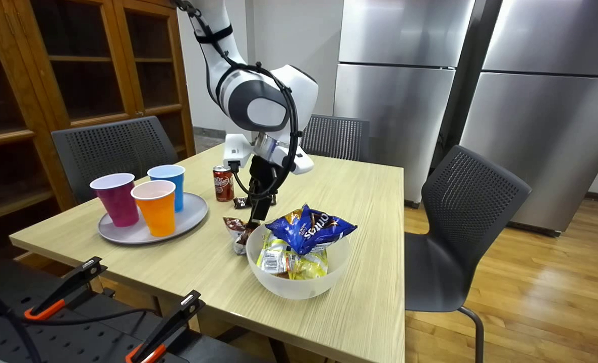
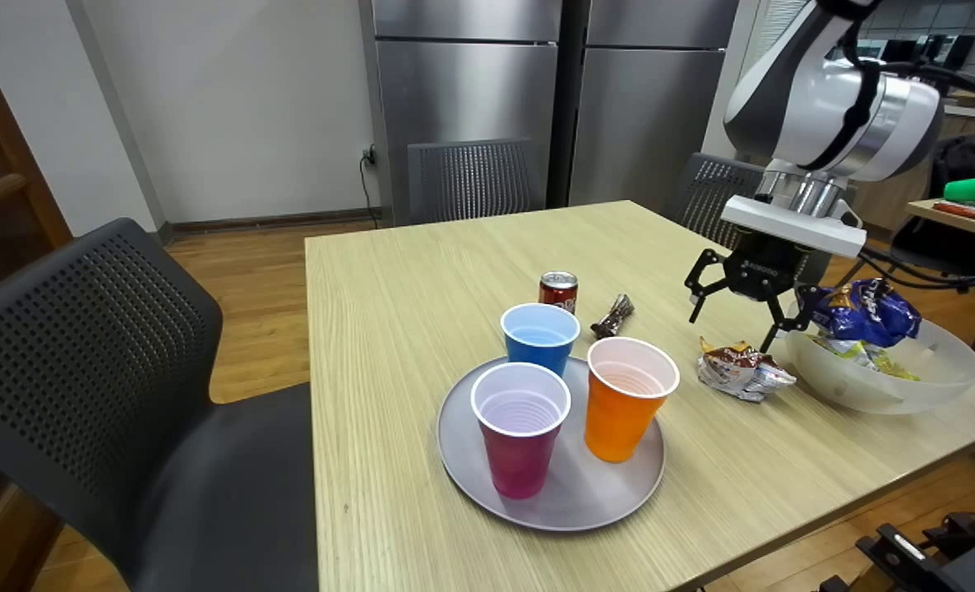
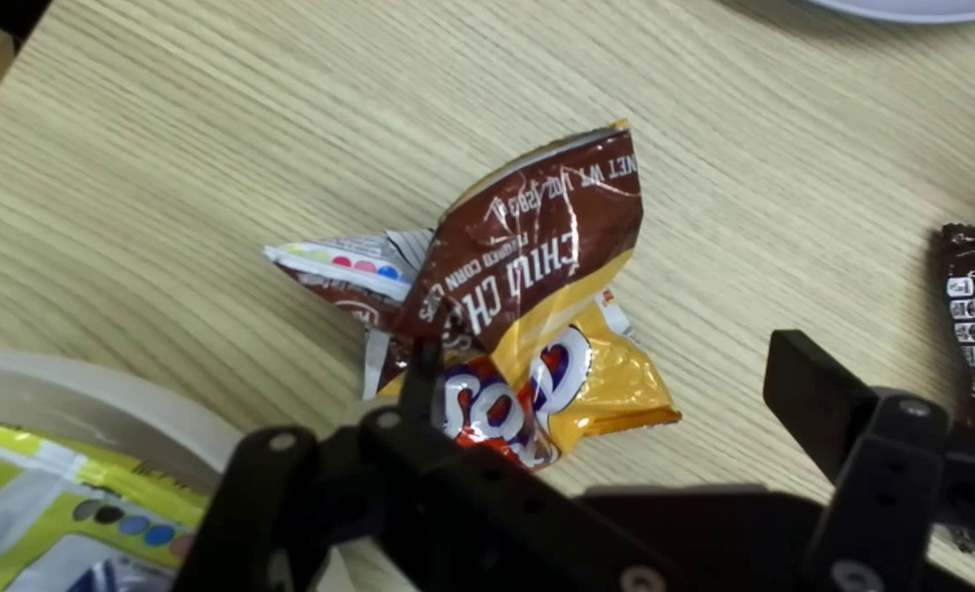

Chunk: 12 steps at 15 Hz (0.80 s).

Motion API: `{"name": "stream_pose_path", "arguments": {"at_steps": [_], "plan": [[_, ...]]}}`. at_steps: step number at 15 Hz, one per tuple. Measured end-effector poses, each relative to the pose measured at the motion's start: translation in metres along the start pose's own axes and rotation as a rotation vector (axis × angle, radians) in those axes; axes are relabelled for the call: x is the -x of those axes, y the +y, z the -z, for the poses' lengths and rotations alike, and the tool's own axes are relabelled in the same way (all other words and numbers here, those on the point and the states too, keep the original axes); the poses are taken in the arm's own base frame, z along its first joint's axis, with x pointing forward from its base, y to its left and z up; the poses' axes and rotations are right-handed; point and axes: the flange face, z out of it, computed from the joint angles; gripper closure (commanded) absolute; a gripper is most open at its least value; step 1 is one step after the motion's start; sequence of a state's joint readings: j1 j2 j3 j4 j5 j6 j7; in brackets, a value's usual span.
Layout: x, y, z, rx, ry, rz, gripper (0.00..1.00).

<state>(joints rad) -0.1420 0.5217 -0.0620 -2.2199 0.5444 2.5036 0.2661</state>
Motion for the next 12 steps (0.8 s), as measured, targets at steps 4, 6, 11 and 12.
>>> {"name": "stream_pose_path", "arguments": {"at_steps": [4, 6, 11, 12], "plan": [[-0.0031, -0.0014, -0.003, -0.005, -0.002, -0.009, 0.0], [-0.0045, -0.0022, -0.0039, -0.007, -0.002, -0.013, 0.0], [-0.0079, -0.0038, -0.0069, -0.012, -0.004, -0.023, 0.49], [-0.0083, -0.0041, -0.007, -0.014, -0.004, -0.024, 0.58]]}}
